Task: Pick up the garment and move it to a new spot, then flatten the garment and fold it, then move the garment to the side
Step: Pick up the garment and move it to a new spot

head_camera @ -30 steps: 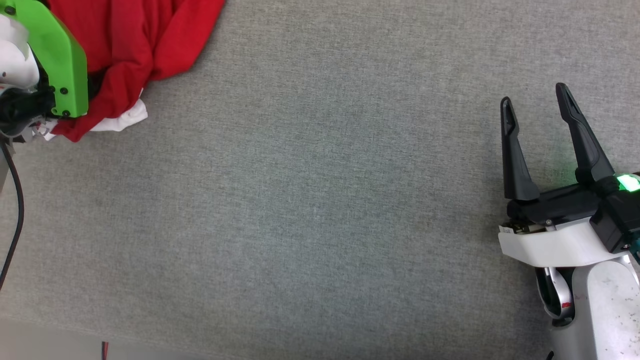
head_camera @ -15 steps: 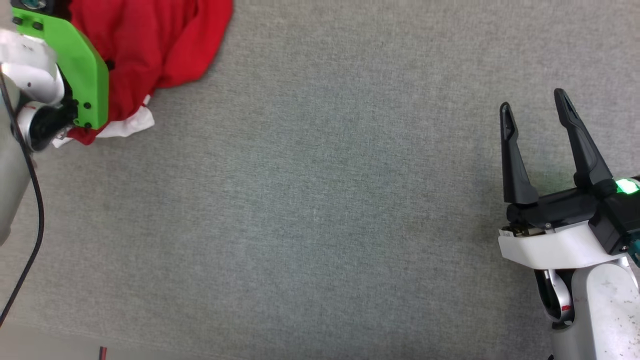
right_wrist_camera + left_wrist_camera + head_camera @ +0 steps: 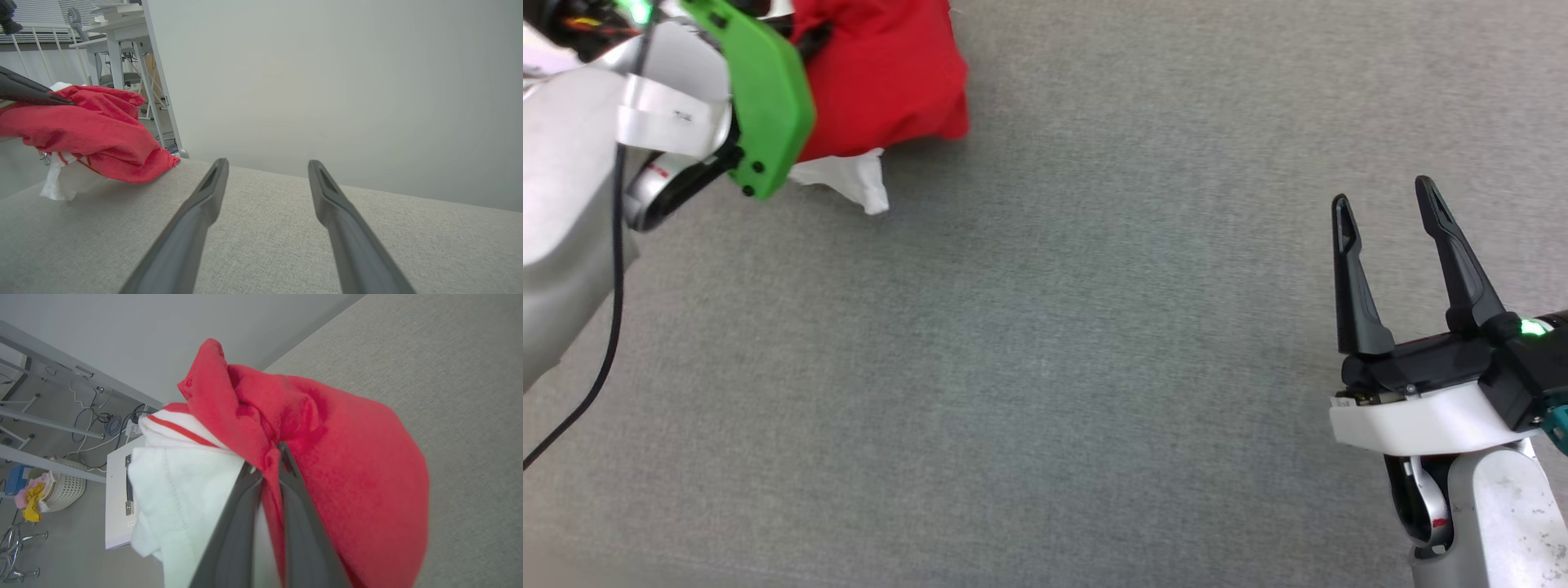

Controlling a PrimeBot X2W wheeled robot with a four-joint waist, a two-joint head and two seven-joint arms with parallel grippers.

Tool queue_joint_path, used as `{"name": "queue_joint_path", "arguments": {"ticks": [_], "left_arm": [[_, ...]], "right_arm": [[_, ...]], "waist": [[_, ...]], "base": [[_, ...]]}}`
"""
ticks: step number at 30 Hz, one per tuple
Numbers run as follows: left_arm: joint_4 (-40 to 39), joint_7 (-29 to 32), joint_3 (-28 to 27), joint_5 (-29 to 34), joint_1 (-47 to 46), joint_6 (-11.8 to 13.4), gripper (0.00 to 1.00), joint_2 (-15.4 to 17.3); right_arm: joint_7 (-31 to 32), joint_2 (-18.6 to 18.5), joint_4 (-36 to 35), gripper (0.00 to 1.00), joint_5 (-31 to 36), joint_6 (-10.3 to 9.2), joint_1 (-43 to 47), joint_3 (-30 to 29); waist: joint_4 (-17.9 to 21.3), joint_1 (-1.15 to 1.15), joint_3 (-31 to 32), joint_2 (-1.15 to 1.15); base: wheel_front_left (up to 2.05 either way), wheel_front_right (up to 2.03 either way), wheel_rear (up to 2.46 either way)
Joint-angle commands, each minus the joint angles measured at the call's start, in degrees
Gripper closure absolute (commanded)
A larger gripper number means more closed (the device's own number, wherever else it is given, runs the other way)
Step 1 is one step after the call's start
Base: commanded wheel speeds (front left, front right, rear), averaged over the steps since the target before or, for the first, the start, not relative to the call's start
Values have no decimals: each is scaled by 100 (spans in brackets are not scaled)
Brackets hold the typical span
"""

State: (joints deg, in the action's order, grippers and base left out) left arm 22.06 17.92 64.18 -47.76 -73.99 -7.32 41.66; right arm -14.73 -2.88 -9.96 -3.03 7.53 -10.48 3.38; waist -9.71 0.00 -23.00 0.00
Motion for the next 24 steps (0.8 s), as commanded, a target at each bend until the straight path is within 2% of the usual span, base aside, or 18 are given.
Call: {"name": "queue_joint_path", "arguments": {"ticks": [1, 8, 13, 18, 24], "left_arm": [[-132, -55, 147, 108, -183, -16, 100, -62], [-701, -212, 747, 360, -576, -16, 100, -436], [-1014, -239, 905, 599, -638, -16, 100, -948], [-1496, 209, 915, 1163, -154, -16, 100, -1569], [-1826, 835, 916, 1781, 801, -16, 100, -2245]], "right_arm": [[-27, -2, -7, 0, -106, -4, 67, -28], [-27, -1, -42, 0, -389, -4, 39, -66], [-27, 0, -75, 0, -624, -4, 17, -136], [-27, 0, -105, 0, -847, -4, -11, -218], [-27, 0, -139, 0, -957, -4, -60, -205]], "waist": [[244, 0, 174, 0], [842, 0, 148, 0], [1395, 0, 59, 0], [1830, 0, -80, 0], [2128, 0, -289, 0]], "base": [[0, 0, 0], [0, 0, 0], [0, 0, 0], [0, 0, 0], [0, 0, 0]]}}
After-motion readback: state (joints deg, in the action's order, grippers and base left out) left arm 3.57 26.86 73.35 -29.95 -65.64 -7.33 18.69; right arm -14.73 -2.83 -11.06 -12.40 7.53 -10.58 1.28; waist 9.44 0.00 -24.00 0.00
